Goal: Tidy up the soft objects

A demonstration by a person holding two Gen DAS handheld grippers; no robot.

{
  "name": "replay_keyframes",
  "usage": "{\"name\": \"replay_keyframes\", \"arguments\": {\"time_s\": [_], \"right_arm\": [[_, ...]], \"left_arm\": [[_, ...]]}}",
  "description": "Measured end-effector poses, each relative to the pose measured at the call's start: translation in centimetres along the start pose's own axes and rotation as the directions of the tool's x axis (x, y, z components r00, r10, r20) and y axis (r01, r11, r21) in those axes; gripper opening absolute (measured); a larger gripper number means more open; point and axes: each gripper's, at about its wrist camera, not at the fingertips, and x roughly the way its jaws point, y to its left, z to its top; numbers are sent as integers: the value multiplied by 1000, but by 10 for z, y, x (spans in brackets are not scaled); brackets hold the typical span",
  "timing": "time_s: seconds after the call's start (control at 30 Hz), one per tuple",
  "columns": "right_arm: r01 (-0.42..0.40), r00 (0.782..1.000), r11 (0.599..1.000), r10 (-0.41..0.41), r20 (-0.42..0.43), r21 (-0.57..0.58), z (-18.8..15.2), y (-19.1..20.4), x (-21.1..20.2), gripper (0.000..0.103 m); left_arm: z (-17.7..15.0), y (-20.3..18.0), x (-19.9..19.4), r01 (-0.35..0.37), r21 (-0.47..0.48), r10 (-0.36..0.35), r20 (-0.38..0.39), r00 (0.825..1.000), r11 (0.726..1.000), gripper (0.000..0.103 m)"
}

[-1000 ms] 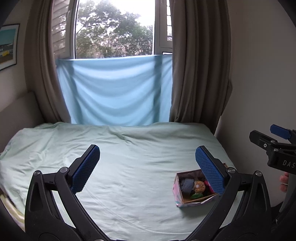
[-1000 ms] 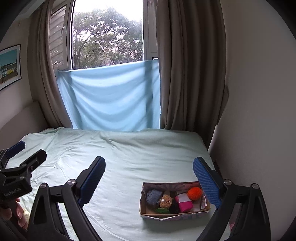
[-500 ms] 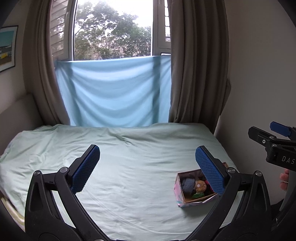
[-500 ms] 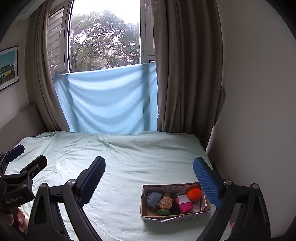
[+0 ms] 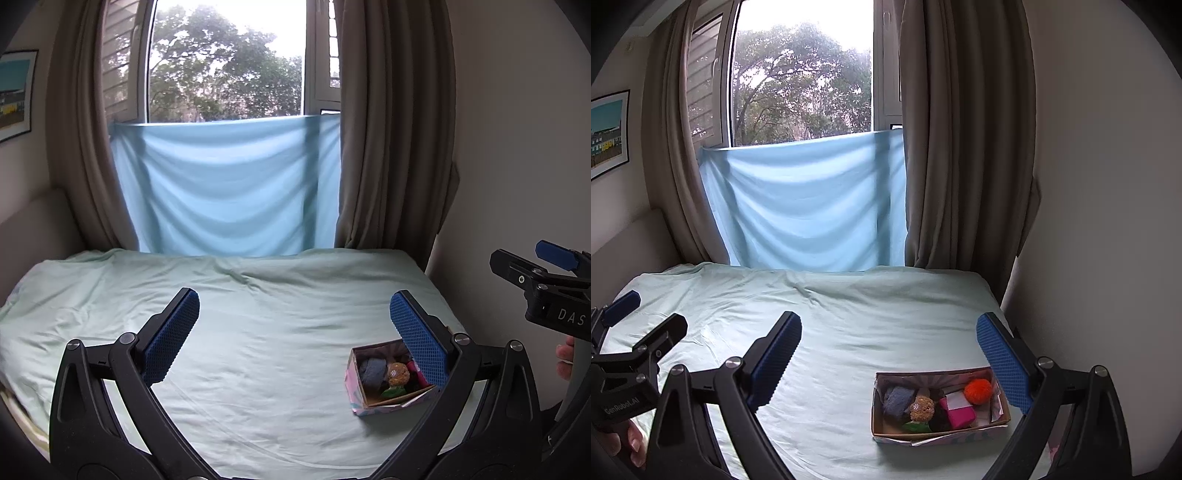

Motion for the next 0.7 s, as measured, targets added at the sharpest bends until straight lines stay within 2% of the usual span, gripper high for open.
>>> {"name": "replay_keyframes", "arguments": {"time_s": [0.7], "right_arm": [[-8, 1000, 1000, 8, -2, 0, -3, 3, 2, 95]], "left_arm": [[-2, 2, 4, -14, -8, 14, -6, 1000, 1000, 103]]}}
